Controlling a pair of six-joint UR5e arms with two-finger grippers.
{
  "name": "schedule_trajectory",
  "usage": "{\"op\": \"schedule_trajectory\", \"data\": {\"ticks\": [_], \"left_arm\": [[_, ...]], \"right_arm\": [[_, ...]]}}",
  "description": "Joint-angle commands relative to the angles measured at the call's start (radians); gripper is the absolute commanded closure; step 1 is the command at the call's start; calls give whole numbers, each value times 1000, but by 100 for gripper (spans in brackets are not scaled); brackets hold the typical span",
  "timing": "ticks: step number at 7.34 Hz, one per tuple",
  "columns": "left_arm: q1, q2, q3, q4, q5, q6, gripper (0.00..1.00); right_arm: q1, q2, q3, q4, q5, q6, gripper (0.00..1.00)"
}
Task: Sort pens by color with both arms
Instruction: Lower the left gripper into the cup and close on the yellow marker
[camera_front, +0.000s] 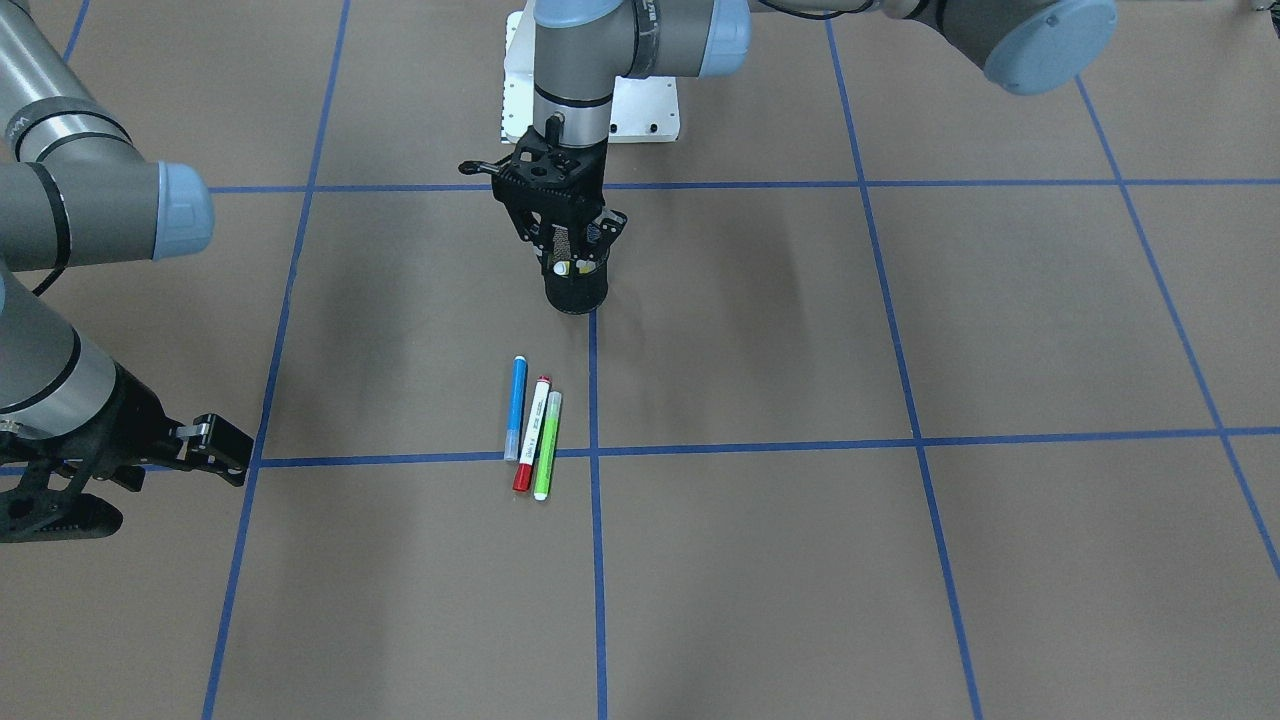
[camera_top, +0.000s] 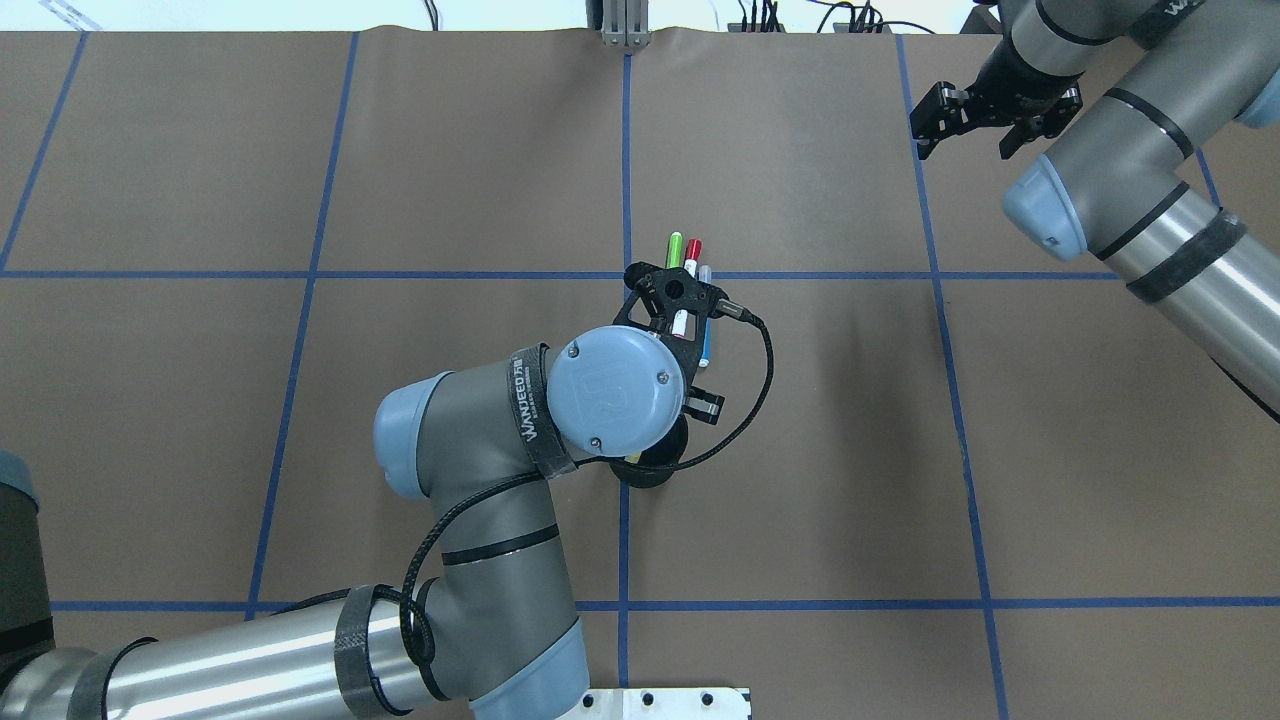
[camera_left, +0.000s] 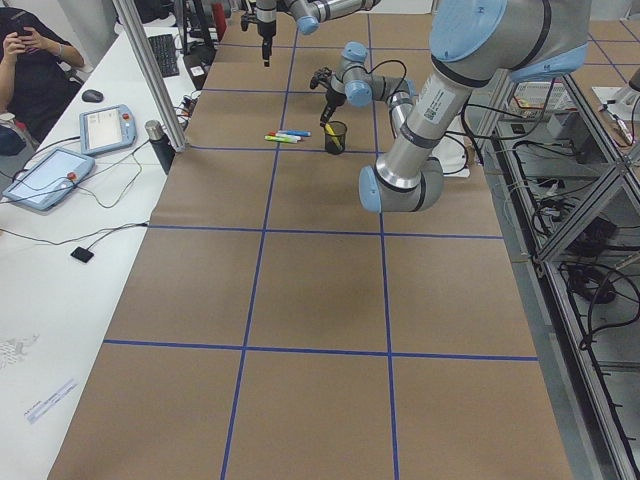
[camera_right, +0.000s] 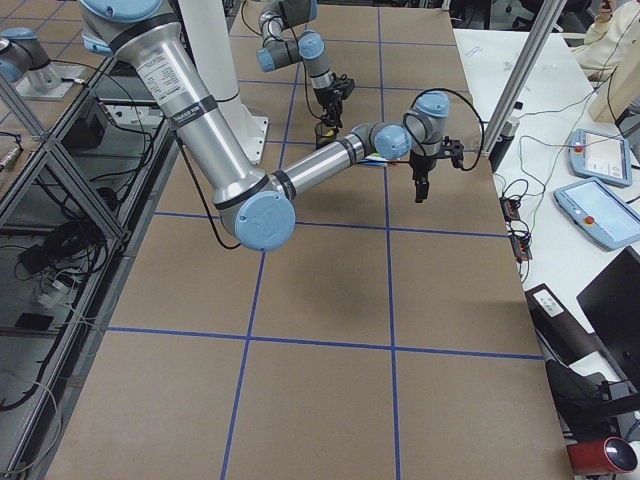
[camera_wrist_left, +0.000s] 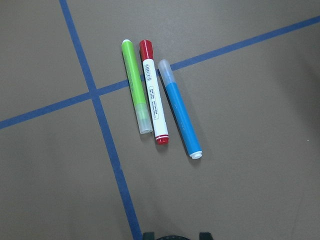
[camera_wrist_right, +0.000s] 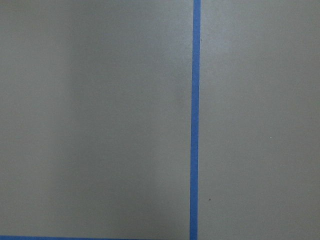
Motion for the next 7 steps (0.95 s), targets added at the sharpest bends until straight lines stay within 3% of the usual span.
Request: {"op": "schedule_trajectory", "data": {"ticks": [1, 5, 7], "left_arm": [[-2, 1, -1, 0, 0, 0, 66], [-2, 1, -5, 0, 0, 0, 79], [-3, 0, -17, 2, -5, 6, 80]], "right_arm": [[-2, 0, 0, 2, 0, 0, 2], [-2, 0, 0, 2, 0, 0, 2], [-2, 2, 0, 2, -2, 0, 2]]}}
